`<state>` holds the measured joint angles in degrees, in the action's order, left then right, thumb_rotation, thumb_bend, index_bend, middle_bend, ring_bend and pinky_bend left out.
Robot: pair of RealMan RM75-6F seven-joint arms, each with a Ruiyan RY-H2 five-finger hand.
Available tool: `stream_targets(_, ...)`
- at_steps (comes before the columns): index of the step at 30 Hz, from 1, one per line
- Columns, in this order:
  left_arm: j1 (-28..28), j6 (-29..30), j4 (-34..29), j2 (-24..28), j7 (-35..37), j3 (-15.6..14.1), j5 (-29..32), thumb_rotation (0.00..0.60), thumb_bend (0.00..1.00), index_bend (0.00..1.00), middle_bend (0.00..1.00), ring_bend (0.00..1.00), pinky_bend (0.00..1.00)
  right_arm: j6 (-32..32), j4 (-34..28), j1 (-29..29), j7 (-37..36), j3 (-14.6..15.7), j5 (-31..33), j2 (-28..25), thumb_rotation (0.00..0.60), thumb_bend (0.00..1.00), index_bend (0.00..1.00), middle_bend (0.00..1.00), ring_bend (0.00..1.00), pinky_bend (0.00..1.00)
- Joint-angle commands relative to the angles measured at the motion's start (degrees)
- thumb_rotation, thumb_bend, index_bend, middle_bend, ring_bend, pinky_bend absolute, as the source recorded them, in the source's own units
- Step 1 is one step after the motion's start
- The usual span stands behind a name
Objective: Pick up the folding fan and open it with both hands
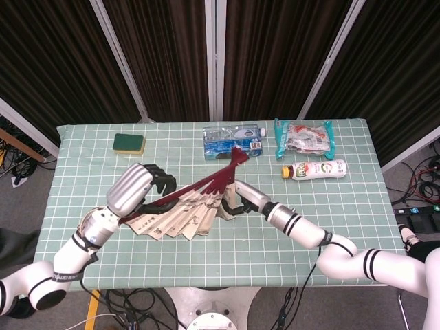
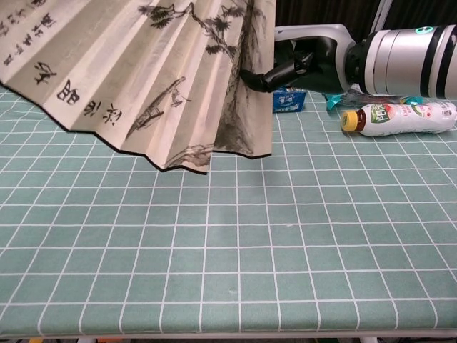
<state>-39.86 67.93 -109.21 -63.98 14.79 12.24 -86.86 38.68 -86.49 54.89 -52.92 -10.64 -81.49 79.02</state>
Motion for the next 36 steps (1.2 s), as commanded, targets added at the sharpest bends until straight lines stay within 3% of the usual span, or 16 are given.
stream_targets(1, 0.9, 0.7, 2.1, -0.3, -1.4, -1.0, -0.6, 0.600, 0.35, 0.65, 0.70, 0.67, 0.58, 3.7, 1.8, -1.4, 12.6, -0.5, 4.1, 1.2, 0.600, 0.66, 0.70, 0.30, 0.05, 0.00)
stream_targets(9, 3.2, 4.2, 9.3, -4.2, -10.1, -4.1, -4.9, 0.600, 0.35, 0.65, 0.70, 0.67, 0.57, 10.8, 2.7, -4.1, 33.2, 0.2, 6.9, 0.4, 0.600, 0.66, 0.69, 0.30, 0.05, 0.00)
stream_targets(16, 4.3, 9.3, 17.2, -10.0, -18.3, -4.5, -9.2, 0.600, 0.35, 0.65, 0.69, 0.66, 0.57, 20.3, 6.5, -6.8, 47.6, 0.6, 4.4, 2.6, 0.600, 0.66, 0.67, 0.30, 0.05, 0.00)
stream_targets(24, 4.6, 11.0, 24.0, -14.1, -24.6, -5.3, -11.5, 0.600, 0.35, 0.63, 0.67, 0.65, 0.56, 27.9, 12.6, -10.1, 51.8, 0.9, 2.0, 6.7, 0.600, 0.66, 0.61, 0.30, 0.05, 0.00)
stream_targets(36, 6.0, 14.0, 30.5, -20.4, -40.7, -6.6, -15.3, 0.600, 0.35, 0.59, 0.65, 0.65, 0.56, 41.3, 24.0, -14.6, 59.5, 1.8, -3.8, 16.4, 0.600, 0.66, 0.53, 0.26, 0.01, 0.00)
